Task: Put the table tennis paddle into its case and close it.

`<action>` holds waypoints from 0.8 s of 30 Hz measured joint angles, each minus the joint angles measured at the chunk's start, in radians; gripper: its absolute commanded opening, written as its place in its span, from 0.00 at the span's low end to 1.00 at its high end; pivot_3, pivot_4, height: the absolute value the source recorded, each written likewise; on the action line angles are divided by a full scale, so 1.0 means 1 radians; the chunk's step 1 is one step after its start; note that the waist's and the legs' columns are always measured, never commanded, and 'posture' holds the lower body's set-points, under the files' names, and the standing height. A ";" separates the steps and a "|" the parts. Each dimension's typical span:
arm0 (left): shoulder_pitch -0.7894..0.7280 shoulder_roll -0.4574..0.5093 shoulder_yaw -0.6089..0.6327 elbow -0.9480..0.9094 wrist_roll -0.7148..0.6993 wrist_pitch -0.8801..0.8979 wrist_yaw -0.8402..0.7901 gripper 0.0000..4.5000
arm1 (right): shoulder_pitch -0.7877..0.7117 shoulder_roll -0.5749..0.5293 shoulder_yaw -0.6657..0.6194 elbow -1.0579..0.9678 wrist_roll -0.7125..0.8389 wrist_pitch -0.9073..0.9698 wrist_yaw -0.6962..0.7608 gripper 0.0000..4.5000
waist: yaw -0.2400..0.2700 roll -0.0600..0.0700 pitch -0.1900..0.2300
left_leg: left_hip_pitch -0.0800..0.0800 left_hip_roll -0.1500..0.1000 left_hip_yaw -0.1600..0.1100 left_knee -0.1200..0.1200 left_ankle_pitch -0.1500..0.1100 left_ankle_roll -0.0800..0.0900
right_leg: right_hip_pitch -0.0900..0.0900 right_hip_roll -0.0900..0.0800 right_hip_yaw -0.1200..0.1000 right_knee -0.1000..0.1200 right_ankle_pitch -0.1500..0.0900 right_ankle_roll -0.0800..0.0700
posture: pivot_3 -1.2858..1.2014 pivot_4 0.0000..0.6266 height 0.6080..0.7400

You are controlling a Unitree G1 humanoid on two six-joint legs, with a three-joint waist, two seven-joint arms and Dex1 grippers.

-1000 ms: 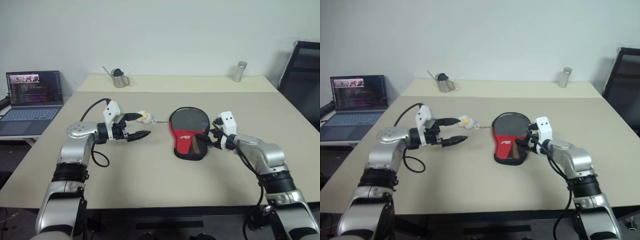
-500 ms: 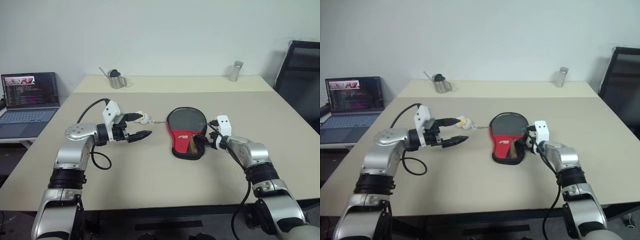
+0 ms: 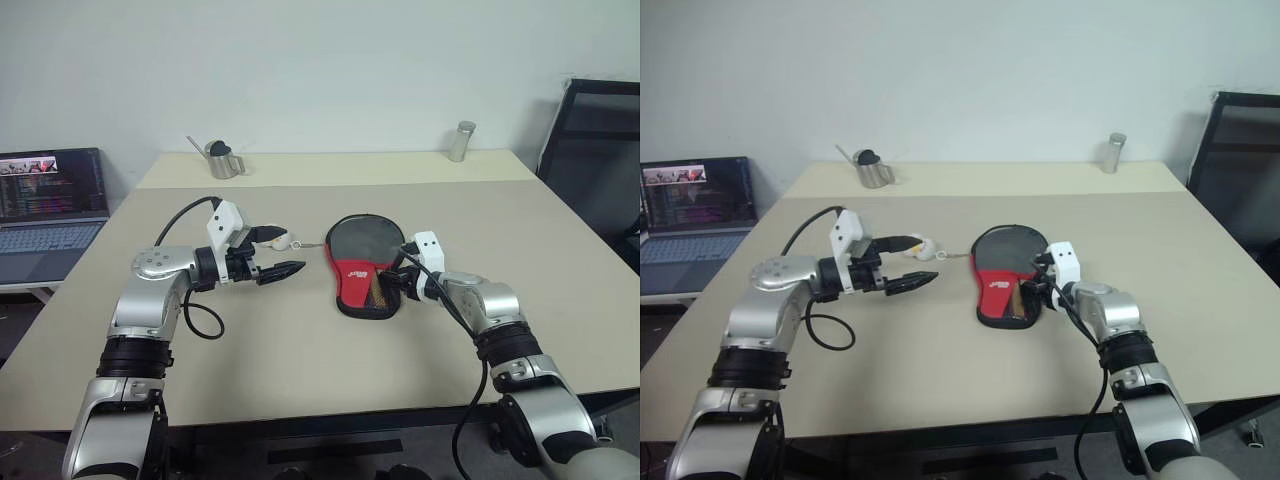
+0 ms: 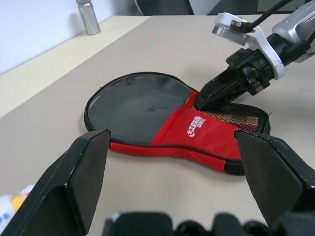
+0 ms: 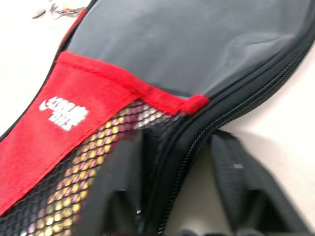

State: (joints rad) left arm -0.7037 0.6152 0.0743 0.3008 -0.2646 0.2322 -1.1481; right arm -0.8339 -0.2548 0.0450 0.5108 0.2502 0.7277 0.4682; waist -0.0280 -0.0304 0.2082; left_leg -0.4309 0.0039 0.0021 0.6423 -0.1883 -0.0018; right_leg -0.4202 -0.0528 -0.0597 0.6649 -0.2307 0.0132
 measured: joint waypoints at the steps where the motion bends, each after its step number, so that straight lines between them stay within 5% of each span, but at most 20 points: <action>1: 0.003 0.002 0.000 -0.001 0.000 0.000 0.000 0.98 | 0.001 0.002 0.003 -0.002 -0.004 0.000 0.004 0.19 | 0.000 0.000 0.000 | 0.000 0.000 0.000 0.000 0.000 0.000 | 0.000 0.000 0.000 0.000 0.000 0.000 | 0.52 0.24 1.00; 4: 0.018 0.009 0.000 -0.012 0.000 0.000 0.000 0.98 | 0.001 0.011 0.007 -0.006 -0.015 -0.001 0.004 0.01 | -0.001 0.000 0.000 | 0.000 0.001 0.000 0.000 0.000 0.000 | 0.000 0.000 0.000 0.000 0.000 0.000 | 0.52 0.24 1.00; 24: 0.320 0.183 0.003 -0.310 -0.195 0.194 -0.186 0.98 | 0.153 0.069 0.018 -0.465 0.084 0.379 0.007 0.01 | -0.001 0.000 0.000 | 0.001 0.005 0.002 -0.003 -0.001 -0.001 | -0.002 0.003 0.006 -0.002 0.000 -0.002 | 0.52 0.24 1.00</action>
State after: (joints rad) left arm -0.3832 0.7980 0.0768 -0.0091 -0.4595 0.4264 -1.3343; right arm -0.6811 -0.1857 0.0630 0.0460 0.3342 1.1063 0.4751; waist -0.0287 -0.0301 0.2079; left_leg -0.4304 0.0089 0.0044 0.6393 -0.1892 -0.0032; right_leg -0.4225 -0.0495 -0.0532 0.6627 -0.2305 0.0112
